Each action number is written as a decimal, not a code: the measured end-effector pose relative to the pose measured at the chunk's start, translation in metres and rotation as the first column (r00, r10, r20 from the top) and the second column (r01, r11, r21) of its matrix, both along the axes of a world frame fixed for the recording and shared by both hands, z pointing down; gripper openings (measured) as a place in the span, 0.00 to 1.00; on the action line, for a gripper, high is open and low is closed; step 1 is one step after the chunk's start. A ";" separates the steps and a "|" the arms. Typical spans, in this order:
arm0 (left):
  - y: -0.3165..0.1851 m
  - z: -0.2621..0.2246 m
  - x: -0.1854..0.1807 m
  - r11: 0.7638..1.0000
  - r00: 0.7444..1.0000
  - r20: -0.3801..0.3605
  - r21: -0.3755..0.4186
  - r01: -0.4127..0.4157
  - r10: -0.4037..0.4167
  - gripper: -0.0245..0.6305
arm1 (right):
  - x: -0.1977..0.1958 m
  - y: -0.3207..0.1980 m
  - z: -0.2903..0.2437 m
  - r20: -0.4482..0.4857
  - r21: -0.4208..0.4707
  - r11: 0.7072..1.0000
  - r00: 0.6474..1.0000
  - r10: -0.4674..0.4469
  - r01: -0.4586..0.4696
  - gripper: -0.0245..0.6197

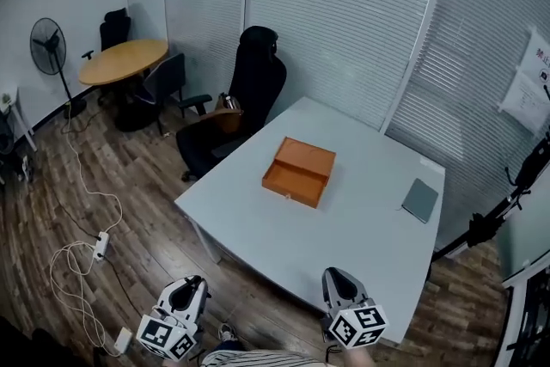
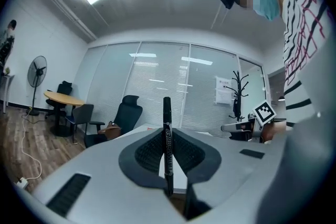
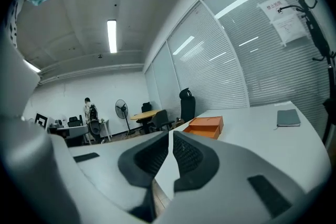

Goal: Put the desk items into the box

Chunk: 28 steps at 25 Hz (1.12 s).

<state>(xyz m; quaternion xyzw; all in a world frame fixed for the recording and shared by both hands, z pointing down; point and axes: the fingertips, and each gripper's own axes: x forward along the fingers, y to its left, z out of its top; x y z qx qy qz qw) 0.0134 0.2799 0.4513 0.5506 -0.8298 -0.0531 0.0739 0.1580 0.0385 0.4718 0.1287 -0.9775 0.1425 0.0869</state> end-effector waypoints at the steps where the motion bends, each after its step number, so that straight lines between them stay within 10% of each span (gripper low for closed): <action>1: -0.001 -0.001 -0.014 1.000 1.000 0.003 -0.002 -0.024 0.024 0.12 | -0.011 0.004 -0.001 0.006 -0.004 1.000 1.000 0.019 -0.019 0.08; 15: -0.035 0.009 -0.146 0.969 0.969 -0.003 -0.005 -0.247 0.247 0.12 | -0.086 0.025 0.011 -0.015 -0.029 0.971 0.971 0.239 -0.239 0.08; 28: -0.182 0.008 -0.190 0.928 0.928 0.038 -0.006 -0.372 0.372 0.12 | -0.104 -0.093 0.020 -0.013 0.001 0.934 0.934 0.358 -0.358 0.08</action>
